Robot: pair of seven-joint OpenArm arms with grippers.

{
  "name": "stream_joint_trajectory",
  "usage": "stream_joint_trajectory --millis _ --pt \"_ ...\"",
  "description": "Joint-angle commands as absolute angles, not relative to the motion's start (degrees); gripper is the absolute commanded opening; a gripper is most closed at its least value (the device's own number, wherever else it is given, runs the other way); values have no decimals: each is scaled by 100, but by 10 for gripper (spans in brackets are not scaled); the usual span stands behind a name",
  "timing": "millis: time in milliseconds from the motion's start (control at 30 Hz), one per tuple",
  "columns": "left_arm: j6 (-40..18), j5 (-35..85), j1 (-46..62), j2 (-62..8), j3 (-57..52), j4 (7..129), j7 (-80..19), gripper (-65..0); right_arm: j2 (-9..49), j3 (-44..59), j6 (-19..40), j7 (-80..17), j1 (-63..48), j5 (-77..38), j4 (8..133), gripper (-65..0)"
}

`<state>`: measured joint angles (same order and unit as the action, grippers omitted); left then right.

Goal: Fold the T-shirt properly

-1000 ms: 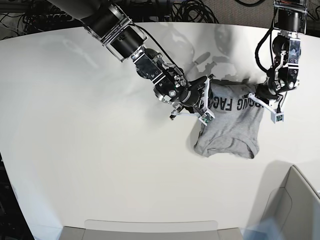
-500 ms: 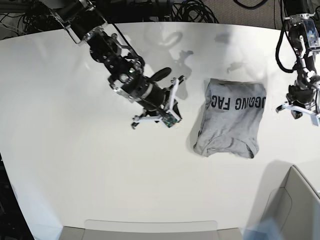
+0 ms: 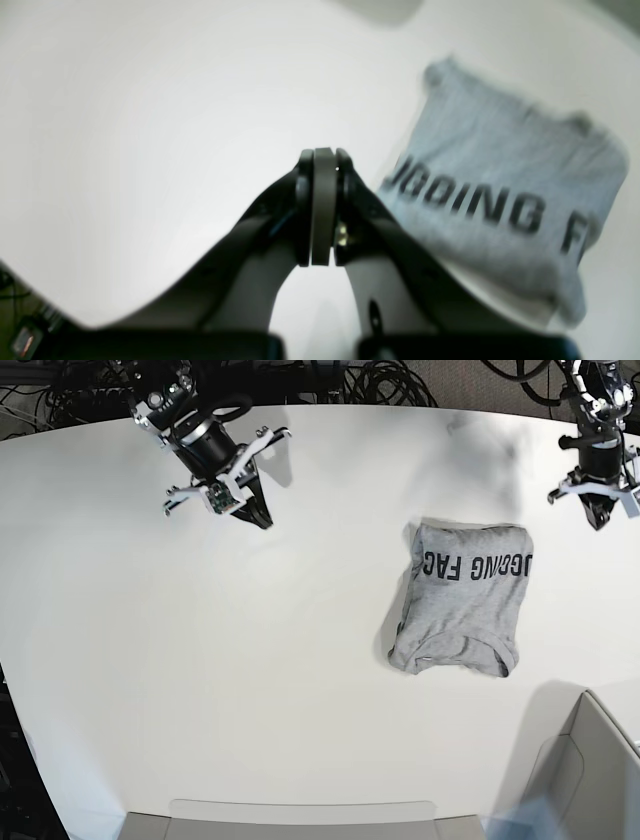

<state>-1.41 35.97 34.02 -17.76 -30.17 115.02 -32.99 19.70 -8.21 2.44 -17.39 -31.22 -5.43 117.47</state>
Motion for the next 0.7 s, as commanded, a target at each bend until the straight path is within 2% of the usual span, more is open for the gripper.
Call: stream_joint_trajectory --millis 0,167,333,467,667 --pt "-154 3556 3653 -1868 -3178 11618 -3090 -650 1974 -716 295 -1244 -3424 -602 11855 -650" --pt "-154 3556 4488 -1798 -3231 11644 -3090 -650 1956 -84 295 -541 -4813 -602 11855 -650" --pt "-154 3556 5349 -1789 -3196 11653 -3099 -650 1938 338 295 -462 -5982 -611 11846 -650" --pt "-145 3556 5903 -1587 -3178 11644 -3160 -650 1930 453 295 -497 -6642 -611 11776 -650" --pt "-154 3556 6149 -1174 -3178 11459 -4119 -650 1947 409 295 -453 -7020 -629 10782 -650"
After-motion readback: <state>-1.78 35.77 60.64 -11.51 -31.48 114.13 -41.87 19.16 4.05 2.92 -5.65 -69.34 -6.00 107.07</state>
